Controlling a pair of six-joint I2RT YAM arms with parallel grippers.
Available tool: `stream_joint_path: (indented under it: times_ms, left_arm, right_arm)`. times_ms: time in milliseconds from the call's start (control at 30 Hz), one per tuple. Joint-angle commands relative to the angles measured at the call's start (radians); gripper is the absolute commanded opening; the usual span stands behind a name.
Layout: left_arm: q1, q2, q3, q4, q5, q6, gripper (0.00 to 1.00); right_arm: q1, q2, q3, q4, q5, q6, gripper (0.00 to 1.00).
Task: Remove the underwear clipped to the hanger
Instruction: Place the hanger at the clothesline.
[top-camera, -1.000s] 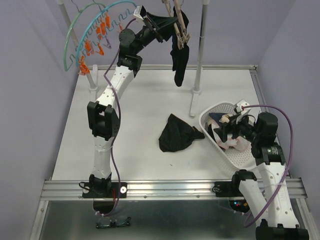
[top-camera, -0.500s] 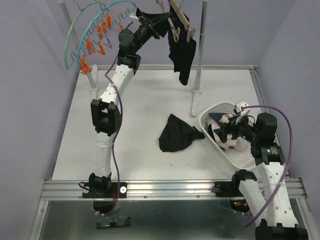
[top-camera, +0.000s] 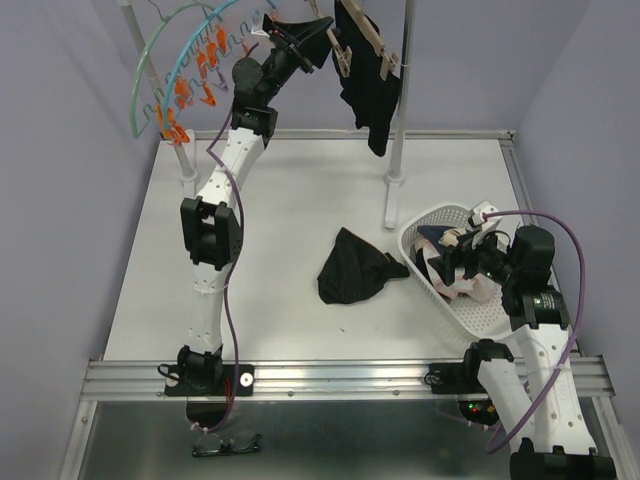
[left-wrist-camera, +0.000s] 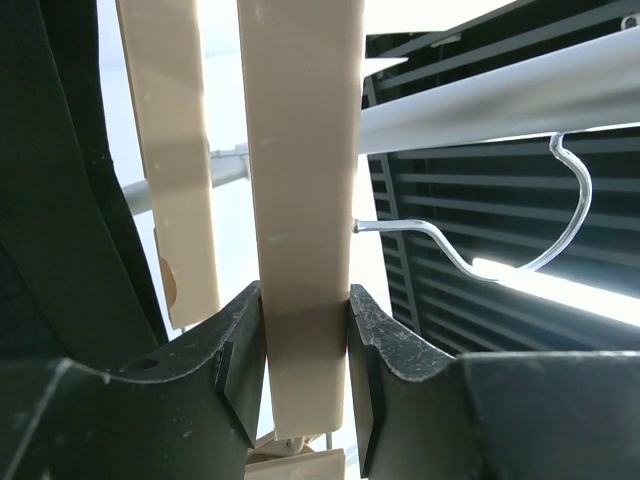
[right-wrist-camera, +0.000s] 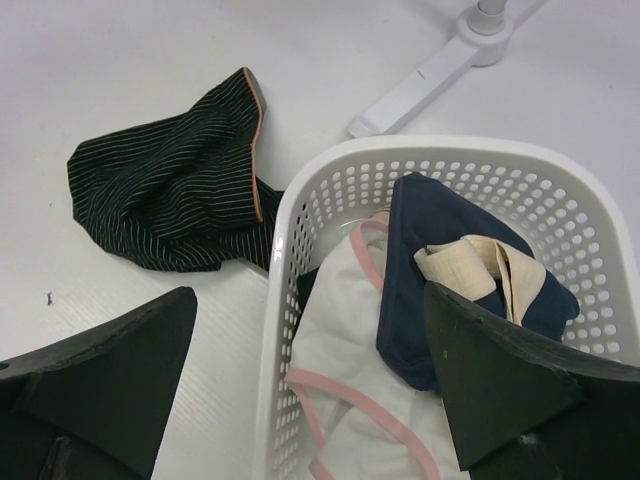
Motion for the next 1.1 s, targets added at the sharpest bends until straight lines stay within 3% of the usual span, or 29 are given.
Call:
stream_joint_path:
  times_ms: [0, 533, 667, 900, 1067]
  left_arm:
    - [0.024, -0.059, 0.054, -0.015, -0.09, -0.036, 0.03]
    - [0.026, -0.059, 0.073, -0.092, -0.175, -0.049, 0.08]
    - [0.026, -0.088, 0.021, -0.072, -0.15, -0.035, 0.17]
    - [0.026, -0.172, -0.07, -0.059, -0.121, 0.033, 0.46]
    - [0.03, -0.253, -0.175, -0.059, -0.11, 0.097, 0.62]
  right_arm:
    - [-0.012, -0.003, -0.012, 0.045, -0.014, -0.015, 1.0]
    - [-0.021, -0.005, -0.013, 0.045, -0.02, -0.018, 1.0]
    - [-0.022, -0.007, -0.013, 0.046, -0.022, -0.018, 1.0]
    - [-0.025, -0.011, -0.012, 0.043, -0.026, -0.02, 1.0]
    - [-0.03, -0.016, -0.013, 0.043, -0.029, -0.021, 1.0]
